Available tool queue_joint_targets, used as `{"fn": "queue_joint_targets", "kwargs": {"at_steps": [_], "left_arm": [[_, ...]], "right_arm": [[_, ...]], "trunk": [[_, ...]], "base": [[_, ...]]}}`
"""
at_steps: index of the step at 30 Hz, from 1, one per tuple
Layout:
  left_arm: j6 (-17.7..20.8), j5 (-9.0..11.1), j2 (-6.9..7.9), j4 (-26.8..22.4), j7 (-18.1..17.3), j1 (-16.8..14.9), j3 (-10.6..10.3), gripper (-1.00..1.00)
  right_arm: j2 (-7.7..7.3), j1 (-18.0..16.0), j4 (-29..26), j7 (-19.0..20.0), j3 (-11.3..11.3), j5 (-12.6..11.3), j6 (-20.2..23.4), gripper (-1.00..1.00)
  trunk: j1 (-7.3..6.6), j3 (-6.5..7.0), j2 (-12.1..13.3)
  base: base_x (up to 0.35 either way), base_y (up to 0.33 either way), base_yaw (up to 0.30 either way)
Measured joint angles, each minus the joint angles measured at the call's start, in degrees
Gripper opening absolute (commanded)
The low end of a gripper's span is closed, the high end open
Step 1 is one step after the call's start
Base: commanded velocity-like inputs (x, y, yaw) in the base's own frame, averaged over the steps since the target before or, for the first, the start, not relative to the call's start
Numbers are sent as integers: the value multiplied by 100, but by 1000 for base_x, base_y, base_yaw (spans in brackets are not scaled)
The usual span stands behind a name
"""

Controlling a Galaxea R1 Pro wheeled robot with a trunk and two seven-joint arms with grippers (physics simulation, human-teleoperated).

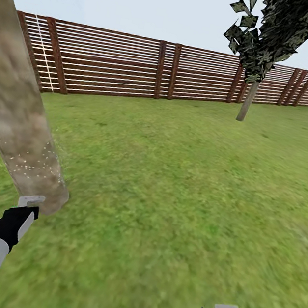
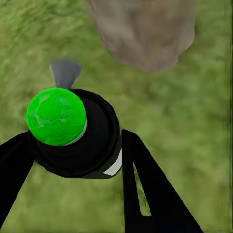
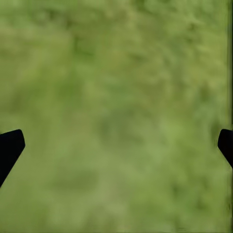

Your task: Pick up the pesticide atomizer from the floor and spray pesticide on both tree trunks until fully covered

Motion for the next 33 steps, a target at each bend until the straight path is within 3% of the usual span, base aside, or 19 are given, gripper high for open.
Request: {"fn": "queue_joint_targets", "kwargs": {"at_steps": [10, 14, 22, 26, 29, 33], "left_arm": [[-8, -8, -1, -6, -1, -4, 9, -100], [-39, 125, 7, -7, -20, -1, 153, -100], [-76, 171, -11, -63, -27, 0, 167, -100], [-63, 174, -92, -205, -44, -122, 54, -100], [153, 183, -134, -502, -49, -363, -165, -100], [636, 220, -495, -540, -50, -779, -468, -100]], "right_arm": [[14, -1, -3, 0, 3, 0, 0, 100], [15, -2, 3, 0, 9, 0, 0, 100], [17, -1, -1, 2, 5, 0, 1, 100], [15, -1, -6, 2, 1, 0, 2, 100], [15, 0, -6, 2, 1, 0, 1, 100], [15, 0, -7, 2, -1, 0, 6, 100]], "trunk": [[2, 0, 0], [4, 0, 0], [3, 0, 0], [2, 0, 0], [2, 1, 0], [2, 1, 0]], "base": [[195, -195, 48], [-78, -262, 270], [-122, -93, 278], [-1, -1, 176], [0, 0, 16], [0, 0, 1]]}}
